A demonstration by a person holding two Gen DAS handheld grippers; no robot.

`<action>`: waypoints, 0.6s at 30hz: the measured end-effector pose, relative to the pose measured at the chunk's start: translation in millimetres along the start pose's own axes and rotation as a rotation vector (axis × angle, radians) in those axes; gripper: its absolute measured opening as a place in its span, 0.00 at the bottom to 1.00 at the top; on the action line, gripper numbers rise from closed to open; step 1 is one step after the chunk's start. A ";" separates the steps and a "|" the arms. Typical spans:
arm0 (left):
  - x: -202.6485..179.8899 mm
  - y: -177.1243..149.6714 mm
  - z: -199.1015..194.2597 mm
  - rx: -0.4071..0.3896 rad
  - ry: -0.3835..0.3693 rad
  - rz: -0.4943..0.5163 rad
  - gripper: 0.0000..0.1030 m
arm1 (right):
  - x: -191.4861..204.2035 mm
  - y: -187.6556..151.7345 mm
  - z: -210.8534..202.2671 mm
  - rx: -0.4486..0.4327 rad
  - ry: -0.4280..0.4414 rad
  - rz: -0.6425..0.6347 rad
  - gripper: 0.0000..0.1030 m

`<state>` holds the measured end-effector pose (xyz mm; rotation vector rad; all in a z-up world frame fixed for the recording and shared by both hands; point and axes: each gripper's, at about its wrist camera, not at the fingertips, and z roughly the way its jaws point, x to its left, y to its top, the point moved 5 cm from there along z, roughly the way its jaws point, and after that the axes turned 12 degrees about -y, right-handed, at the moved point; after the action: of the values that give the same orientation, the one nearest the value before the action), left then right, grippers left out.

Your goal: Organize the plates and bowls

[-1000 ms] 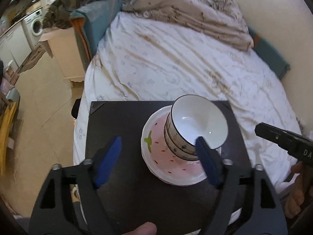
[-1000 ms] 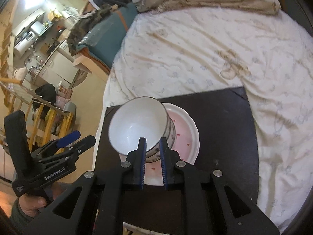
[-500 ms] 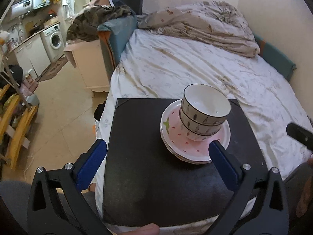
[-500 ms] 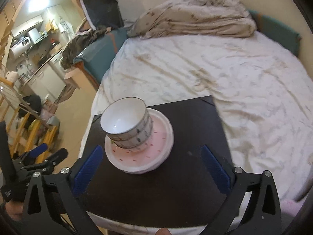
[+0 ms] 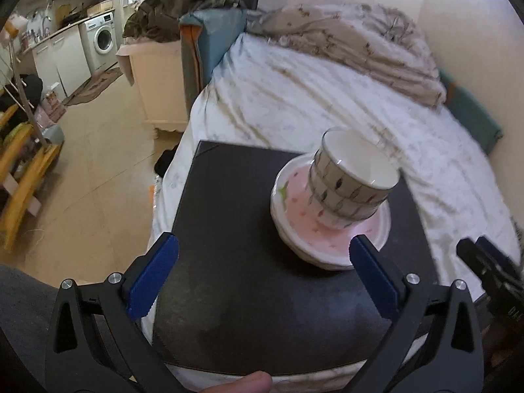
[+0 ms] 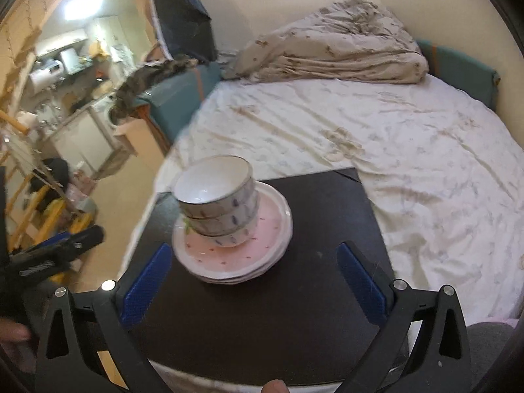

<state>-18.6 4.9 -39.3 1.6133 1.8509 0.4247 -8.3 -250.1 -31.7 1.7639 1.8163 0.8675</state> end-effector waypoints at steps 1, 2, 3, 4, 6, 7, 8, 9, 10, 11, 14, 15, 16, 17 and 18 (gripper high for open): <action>-1.8 -1.7 3.1 0.008 0.005 0.011 1.00 | 1.0 -0.8 5.1 0.008 -0.007 0.001 1.00; -3.0 -2.4 4.6 0.012 0.003 0.017 1.00 | 2.9 -1.3 10.0 0.012 -0.013 -0.003 1.00; -5.8 -3.1 6.4 0.016 -0.003 0.024 1.00 | 5.4 -2.1 13.4 0.019 -0.017 -0.012 1.00; -6.5 -4.0 6.7 0.016 -0.008 0.027 1.00 | 8.7 -3.1 16.7 0.030 -0.014 -0.022 1.00; -8.9 -5.2 7.5 0.019 -0.016 0.036 1.00 | 12.8 -4.8 17.3 0.029 -0.003 -0.029 1.00; -10.5 -6.0 7.7 0.020 -0.015 0.043 1.00 | 15.3 -5.1 17.9 0.024 -0.012 -0.041 1.00; -11.1 -6.0 7.8 0.021 -0.015 0.047 1.00 | 17.0 -5.8 19.0 0.022 -0.026 -0.053 1.00; -12.8 -6.5 7.9 0.023 -0.018 0.053 1.00 | 17.9 -6.7 20.5 0.022 -0.034 -0.060 1.00; -14.2 -6.7 8.4 0.025 -0.023 0.057 1.00 | 18.7 -7.5 21.8 0.026 -0.037 -0.065 1.00; -15.1 -6.7 8.8 0.027 -0.027 0.061 1.00 | 19.1 -8.5 23.1 0.032 -0.038 -0.069 1.00; -17.6 -6.8 9.6 0.031 -0.043 0.066 1.00 | 16.8 -8.2 24.9 0.034 -0.047 -0.068 1.00; -18.2 -6.7 9.7 0.031 -0.046 0.067 1.00 | 15.6 -7.6 25.4 0.034 -0.048 -0.063 1.00; -18.3 -6.5 9.6 0.030 -0.044 0.067 1.00 | 14.5 -6.7 25.4 0.033 -0.044 -0.054 1.00; -18.2 -6.3 9.8 0.031 -0.044 0.068 1.00 | 13.2 -5.8 24.6 0.029 -0.040 -0.042 1.00; -18.1 -6.5 10.0 0.033 -0.042 0.067 1.00 | 12.5 -5.5 24.2 0.027 -0.038 -0.036 1.00</action>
<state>-16.2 -15.5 -46.2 1.6973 1.7849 0.3883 4.1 -234.7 -51.2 1.7465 1.8372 0.7937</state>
